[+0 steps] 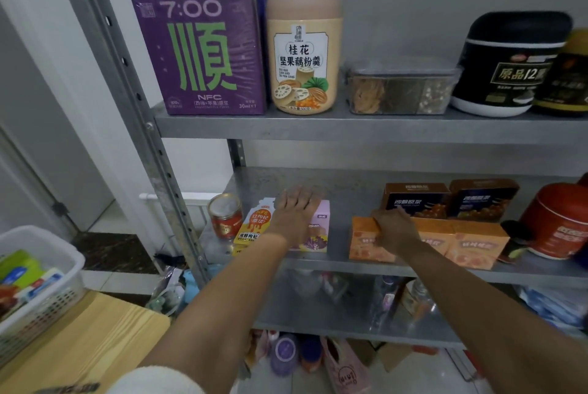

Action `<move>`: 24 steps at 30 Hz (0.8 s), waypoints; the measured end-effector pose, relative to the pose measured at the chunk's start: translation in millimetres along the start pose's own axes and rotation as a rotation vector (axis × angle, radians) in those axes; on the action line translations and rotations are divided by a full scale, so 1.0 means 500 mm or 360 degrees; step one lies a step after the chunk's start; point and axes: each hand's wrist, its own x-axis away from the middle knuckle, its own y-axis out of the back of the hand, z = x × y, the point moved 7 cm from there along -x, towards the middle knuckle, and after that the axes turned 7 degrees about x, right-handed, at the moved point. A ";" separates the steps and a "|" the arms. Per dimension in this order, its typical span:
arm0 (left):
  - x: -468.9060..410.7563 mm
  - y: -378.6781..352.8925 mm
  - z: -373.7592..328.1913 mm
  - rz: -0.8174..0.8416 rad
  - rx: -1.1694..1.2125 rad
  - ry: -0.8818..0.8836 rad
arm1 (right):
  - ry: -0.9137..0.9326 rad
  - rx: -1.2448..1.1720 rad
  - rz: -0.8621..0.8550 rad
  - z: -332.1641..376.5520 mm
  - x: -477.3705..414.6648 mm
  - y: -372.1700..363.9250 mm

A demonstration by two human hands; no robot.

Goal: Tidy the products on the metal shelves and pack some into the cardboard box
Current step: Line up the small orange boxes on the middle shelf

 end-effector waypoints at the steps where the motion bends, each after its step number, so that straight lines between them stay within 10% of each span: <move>1: 0.004 0.000 -0.001 -0.0032 -0.0015 0.0006 | -0.0001 -0.0001 -0.0028 -0.002 0.004 0.002; 7: 0.023 0.049 -0.041 -0.0516 0.0119 -0.0053 | 0.0032 -0.0407 -0.0105 -0.019 0.024 0.013; 18: 0.018 0.049 -0.163 -0.0580 0.1088 -0.0108 | -0.0073 -0.1489 -0.0211 -0.060 0.086 0.139; 24: 0.023 0.052 -0.201 -0.0691 0.1690 0.0322 | -0.0192 -0.1876 -0.0151 -0.069 0.118 0.161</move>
